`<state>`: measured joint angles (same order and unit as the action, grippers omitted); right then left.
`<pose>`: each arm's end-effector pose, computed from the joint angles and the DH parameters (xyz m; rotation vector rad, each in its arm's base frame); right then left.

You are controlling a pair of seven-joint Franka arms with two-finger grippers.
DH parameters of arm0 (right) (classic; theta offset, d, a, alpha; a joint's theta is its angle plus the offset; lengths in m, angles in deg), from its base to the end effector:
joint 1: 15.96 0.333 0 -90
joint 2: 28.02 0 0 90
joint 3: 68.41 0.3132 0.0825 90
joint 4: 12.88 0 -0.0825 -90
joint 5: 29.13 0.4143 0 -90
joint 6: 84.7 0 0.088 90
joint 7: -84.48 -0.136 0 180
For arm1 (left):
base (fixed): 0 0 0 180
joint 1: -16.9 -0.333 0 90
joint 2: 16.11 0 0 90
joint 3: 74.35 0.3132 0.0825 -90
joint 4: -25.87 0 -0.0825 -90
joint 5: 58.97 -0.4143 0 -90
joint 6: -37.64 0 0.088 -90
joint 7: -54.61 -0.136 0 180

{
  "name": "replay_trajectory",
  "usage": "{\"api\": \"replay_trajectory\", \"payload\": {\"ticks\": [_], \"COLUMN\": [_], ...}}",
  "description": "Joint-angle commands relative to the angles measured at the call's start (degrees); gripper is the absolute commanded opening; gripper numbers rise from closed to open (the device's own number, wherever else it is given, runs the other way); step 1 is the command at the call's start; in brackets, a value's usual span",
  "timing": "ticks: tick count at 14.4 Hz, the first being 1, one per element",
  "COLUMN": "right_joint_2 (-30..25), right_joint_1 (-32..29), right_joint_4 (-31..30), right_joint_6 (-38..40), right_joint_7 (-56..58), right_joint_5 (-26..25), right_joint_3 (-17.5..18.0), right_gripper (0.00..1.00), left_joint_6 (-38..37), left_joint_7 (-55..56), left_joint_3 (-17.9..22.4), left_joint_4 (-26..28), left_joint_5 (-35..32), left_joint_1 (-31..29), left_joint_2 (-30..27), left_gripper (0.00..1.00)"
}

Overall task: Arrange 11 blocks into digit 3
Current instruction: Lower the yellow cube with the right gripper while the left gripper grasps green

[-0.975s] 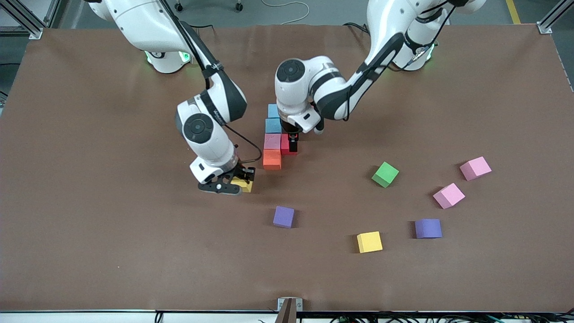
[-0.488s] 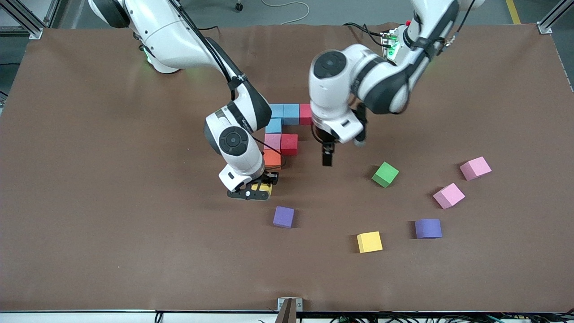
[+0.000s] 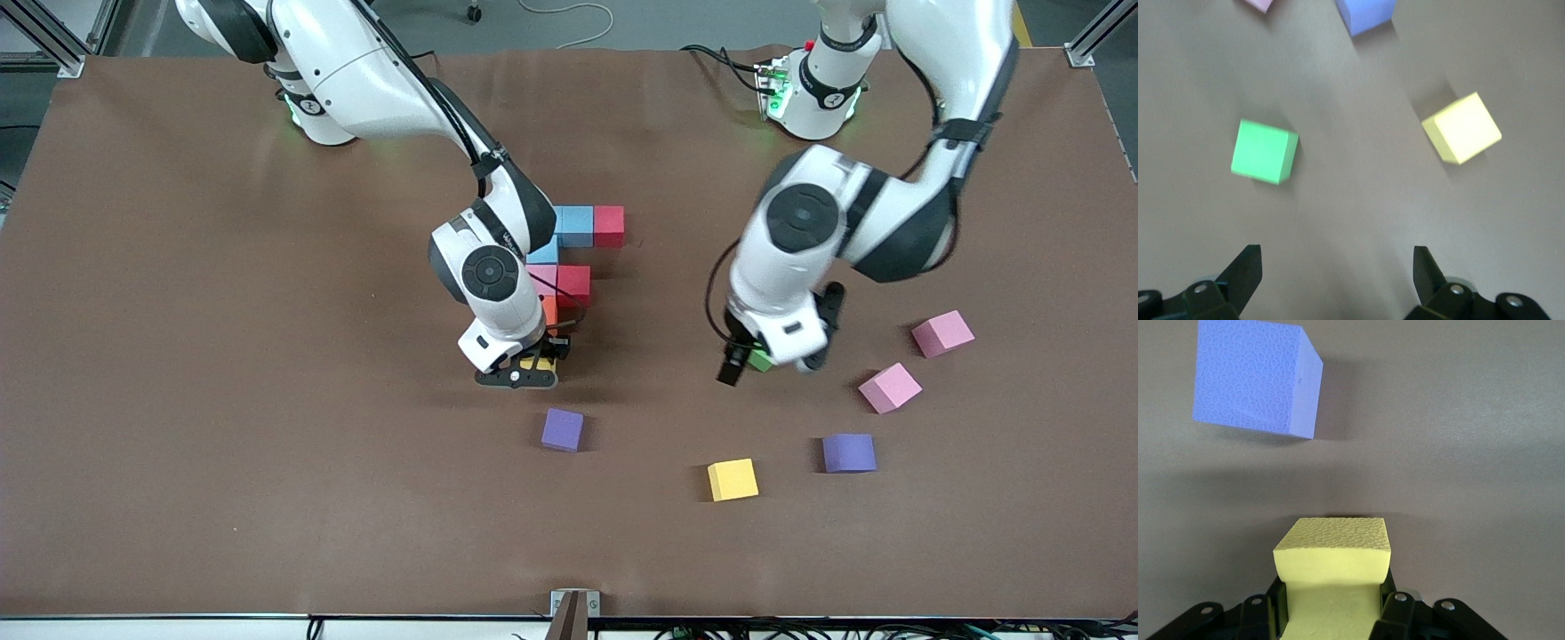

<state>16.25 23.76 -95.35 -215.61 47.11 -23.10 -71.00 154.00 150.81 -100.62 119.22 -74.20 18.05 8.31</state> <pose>0.5974 0.4648 0.1892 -3.0548 0.0859 -0.0428 0.6393 -0.2745 0.3516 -2.6545 -1.6686 -0.0950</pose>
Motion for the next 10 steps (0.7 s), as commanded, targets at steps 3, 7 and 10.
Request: {"api": "replay_trajectory", "payload": {"ticks": [3, 7, 10], "right_joint_2": [0.2, 0.2, 0.1], "right_joint_1": [0.4, 0.4, 0.7], "right_joint_4": [-1.0, -2.7, -3.3], "right_joint_6": [-0.3, -1.5, -2.0], "right_joint_7": [-0.7, -0.8, -0.8], "right_joint_5": [-0.5, -1.0, -1.0], "right_joint_3": [-0.4, -0.4, -0.4], "right_gripper": [0.01, 0.01, 0.01], "left_joint_6": [-2.3, -2.3, -2.3], "left_joint_7": [-14.3, -24.0, -24.4], "left_joint_3": [-0.3, -0.3, -0.4], "left_joint_4": [-3.1, -0.7, 3.1], "left_joint_5": [0.7, 0.6, 0.6], "left_joint_1": [-5.3, -9.8, -10.6], "left_joint_2": [3.0, 3.5, 2.3], "left_gripper": [1.00, 1.00, 1.00]}}
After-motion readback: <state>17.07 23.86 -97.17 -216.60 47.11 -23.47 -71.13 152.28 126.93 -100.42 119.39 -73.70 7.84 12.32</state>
